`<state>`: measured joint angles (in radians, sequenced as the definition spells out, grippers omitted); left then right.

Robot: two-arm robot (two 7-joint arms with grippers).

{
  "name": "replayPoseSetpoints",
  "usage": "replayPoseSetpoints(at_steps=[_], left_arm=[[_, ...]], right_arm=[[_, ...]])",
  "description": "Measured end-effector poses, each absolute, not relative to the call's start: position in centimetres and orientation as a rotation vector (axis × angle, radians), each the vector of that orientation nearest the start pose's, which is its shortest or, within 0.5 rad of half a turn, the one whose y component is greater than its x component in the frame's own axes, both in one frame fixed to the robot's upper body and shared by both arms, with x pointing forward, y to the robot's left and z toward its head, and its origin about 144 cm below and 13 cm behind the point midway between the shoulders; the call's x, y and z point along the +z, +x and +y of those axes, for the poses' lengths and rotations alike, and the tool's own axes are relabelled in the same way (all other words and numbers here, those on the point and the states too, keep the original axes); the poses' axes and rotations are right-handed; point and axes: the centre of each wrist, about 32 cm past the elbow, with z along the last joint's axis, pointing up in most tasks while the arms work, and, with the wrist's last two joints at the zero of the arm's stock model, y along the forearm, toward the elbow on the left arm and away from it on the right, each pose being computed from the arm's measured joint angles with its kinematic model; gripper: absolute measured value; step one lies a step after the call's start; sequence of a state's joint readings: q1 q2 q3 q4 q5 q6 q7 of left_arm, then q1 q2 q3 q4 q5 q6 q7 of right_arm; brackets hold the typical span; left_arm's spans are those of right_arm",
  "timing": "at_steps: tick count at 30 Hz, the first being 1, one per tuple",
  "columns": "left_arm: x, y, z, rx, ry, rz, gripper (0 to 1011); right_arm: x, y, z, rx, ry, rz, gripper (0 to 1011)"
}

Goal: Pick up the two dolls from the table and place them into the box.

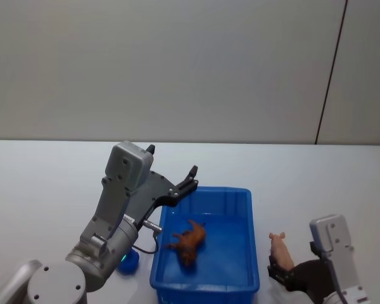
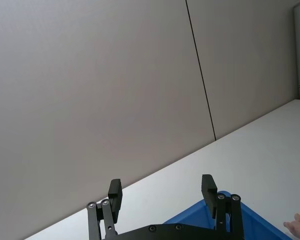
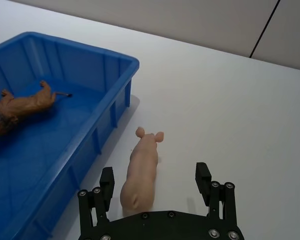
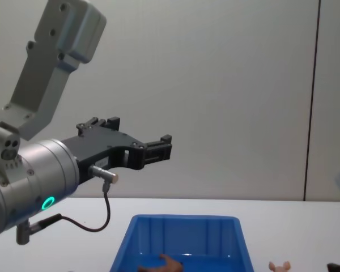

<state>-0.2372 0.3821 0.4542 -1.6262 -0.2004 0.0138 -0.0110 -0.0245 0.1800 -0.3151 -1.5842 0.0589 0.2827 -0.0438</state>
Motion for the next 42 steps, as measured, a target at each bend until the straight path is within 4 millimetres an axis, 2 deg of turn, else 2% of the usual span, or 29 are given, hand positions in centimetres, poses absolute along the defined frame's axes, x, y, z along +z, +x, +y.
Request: replayPoseSetpoints(at_steps=[2,10,11,14,16,17,18,24,33,42], left_arm=[[120.4,49.2,19.8,1.124,0.061,-0.268,1001],[120.4,49.2,19.8,1.124,0.061,-0.268,1001],[120.4,49.2,19.8,1.124,0.061,-0.268,1001],[120.4,49.2,19.8,1.124,0.061,-0.268,1001],[120.4,49.2,19.8,1.124,0.061,-0.268,1001],[120.4,49.2,19.8,1.124,0.061,-0.268,1001],[120.4,49.2,19.8,1.124,0.061,-0.268,1001],[120.4,49.2,19.8,1.124,0.061,-0.268,1001],[120.4,49.2,19.8,1.124,0.061,-0.268,1001],[120.4,49.2,19.8,1.124,0.061,-0.268,1001]], right_arm=[[112.0,43.6,-17.9,-1.294,-0.377,0.121,998],[111.3,43.8,-17.4,-1.289,-0.394,0.130,810],[111.2,43.8,-17.3,-1.289,-0.395,0.131,810],[111.0,43.9,-17.1,-1.292,-0.402,0.134,678],[110.9,44.0,-17.0,-1.294,-0.406,0.136,617],[110.8,44.0,-17.0,-1.296,-0.408,0.138,617],[110.8,44.0,-17.0,-1.297,-0.409,0.138,558],[110.6,44.1,-16.8,-1.301,-0.413,0.140,400],[111.0,44.0,-16.7,-1.306,-0.392,0.119,391],[112.6,44.1,-16.6,-1.291,-0.316,0.051,391]])
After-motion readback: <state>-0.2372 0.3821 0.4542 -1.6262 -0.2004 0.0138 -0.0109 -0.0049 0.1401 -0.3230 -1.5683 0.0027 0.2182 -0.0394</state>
